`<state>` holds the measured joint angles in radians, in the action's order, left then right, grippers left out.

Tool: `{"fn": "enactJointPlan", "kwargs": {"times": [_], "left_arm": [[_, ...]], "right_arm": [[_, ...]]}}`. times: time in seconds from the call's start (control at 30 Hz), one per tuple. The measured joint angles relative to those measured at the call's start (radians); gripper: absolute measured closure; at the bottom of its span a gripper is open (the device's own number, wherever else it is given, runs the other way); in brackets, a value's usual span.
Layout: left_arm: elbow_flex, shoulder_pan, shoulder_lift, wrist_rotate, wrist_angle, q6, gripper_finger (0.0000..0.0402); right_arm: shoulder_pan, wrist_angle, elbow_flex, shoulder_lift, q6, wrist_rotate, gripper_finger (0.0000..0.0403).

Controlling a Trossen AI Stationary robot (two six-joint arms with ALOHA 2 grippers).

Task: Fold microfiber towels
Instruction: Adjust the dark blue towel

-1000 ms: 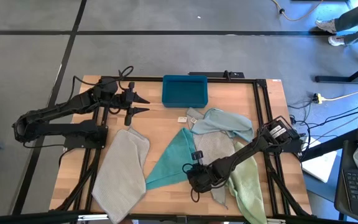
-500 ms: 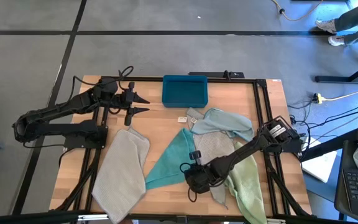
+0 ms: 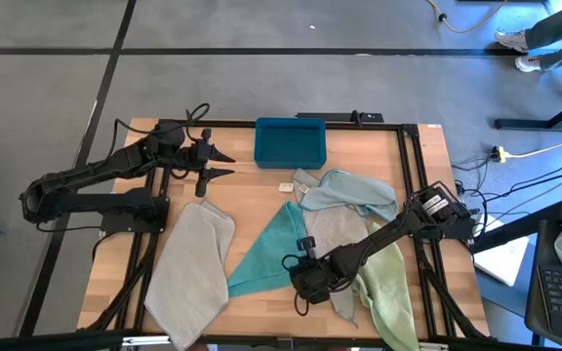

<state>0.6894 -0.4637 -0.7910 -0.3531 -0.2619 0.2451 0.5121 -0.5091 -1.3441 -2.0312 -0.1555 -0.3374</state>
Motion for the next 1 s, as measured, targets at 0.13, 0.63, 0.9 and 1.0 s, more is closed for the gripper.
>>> {"fn": "enactJointPlan", "kwargs": {"times": [0.13,0.63,0.9,1.0], "left_arm": [[0.0,0.0,0.0,0.0,0.0,0.0,0.0272],[0.0,0.0,0.0,0.0,0.0,0.0,0.0272],[0.0,0.0,0.0,0.0,0.0,0.0,0.0272],[0.0,0.0,0.0,0.0,0.0,0.0,0.0272]], "right_arm": [[-0.001,0.0,0.0,0.0,0.001,0.0,0.0339],[-0.001,0.0,0.0,0.0,-0.004,0.018,0.0345],[-0.001,-0.022,-0.001,0.006,-0.026,0.025,0.0323],[-0.001,-0.048,-0.001,0.007,-0.037,0.026,0.0323]]}}
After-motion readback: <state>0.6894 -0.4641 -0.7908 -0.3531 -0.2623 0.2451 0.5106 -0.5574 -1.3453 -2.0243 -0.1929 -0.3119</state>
